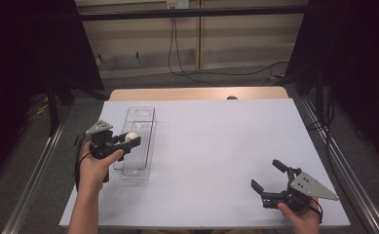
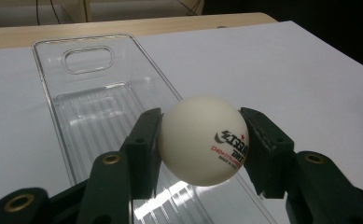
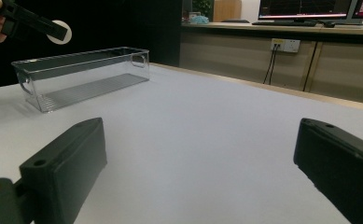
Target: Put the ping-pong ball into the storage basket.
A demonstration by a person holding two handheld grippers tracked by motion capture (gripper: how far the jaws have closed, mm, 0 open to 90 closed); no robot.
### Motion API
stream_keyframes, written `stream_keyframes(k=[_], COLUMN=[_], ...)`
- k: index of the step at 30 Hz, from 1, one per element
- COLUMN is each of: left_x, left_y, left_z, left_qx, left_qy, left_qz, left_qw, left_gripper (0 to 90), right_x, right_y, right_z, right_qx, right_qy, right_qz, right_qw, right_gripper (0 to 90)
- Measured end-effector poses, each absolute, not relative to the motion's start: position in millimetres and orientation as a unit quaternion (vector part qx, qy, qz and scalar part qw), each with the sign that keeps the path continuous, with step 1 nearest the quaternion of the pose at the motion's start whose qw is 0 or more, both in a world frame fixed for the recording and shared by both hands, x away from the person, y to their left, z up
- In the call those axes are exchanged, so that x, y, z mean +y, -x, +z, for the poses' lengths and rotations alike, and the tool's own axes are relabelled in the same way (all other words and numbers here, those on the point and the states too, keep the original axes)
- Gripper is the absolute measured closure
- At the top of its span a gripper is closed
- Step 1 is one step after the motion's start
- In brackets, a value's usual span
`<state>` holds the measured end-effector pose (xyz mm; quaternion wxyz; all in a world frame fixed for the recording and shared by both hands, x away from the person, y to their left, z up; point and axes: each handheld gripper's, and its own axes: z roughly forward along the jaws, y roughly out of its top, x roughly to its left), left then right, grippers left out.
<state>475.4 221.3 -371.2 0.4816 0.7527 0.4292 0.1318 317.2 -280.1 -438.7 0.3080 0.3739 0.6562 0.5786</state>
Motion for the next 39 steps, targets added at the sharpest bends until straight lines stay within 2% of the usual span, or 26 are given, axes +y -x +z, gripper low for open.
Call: stream_keyframes(k=[39], left_x=[221.3], left_y=[-481.7], left_z=[-384.4], left_qx=[0.431], left_qy=[-0.767], left_qz=[0.149], left_qw=[0.452], left_gripper=[51.1], right_x=[-280.4], right_y=[-316.9], right_z=[-438.5], right_qx=[0.655], right_qy=[-0.374], right_qz=[0.579], right_qw=[0.309], right_gripper=[2.1])
